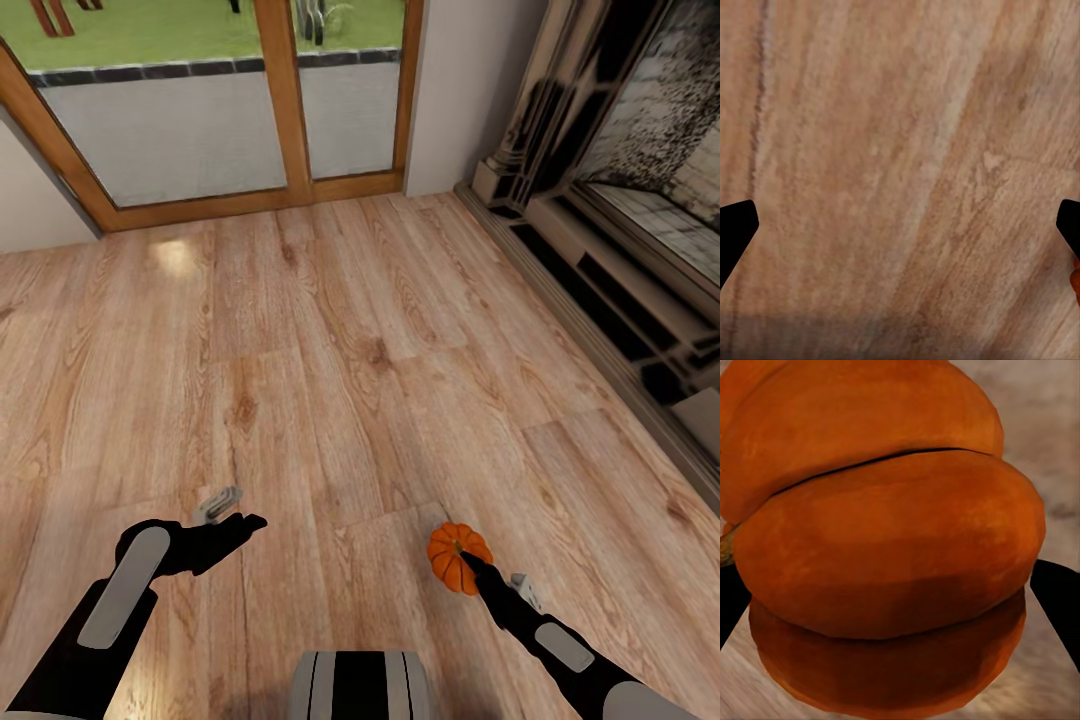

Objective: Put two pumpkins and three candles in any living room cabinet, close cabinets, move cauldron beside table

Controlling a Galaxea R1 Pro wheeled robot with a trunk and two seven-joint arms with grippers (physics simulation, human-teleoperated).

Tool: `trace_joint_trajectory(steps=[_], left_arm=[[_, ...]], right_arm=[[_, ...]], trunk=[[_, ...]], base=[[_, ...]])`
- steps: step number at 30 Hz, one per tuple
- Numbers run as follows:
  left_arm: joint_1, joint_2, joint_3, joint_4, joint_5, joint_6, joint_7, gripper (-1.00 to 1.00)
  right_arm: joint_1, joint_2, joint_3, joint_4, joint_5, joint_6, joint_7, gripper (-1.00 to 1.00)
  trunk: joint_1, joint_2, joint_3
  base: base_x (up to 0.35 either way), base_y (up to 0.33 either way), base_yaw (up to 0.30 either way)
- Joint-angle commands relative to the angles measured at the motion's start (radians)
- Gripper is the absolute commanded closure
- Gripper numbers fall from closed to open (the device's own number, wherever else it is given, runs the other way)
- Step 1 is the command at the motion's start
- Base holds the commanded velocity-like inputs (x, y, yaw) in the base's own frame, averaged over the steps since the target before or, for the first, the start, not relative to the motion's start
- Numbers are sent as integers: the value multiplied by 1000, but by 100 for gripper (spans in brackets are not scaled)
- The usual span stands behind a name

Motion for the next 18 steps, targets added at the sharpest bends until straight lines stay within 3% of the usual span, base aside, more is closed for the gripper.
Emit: trace_joint_trajectory(steps=[1, 18], left_arm=[[-1, 0, -2, -1, 10, 0, 10, -100], [-1, 1, 0, 0, 10, 0, 10, -100]], right_arm=[[0, -1, 12, 3, -8, 3, -88, 100], [0, -1, 12, 3, -8, 2, -86, 100]], trunk=[[0, 0, -1], [0, 0, -1]], base=[[0, 0, 0], [0, 0, 0]])
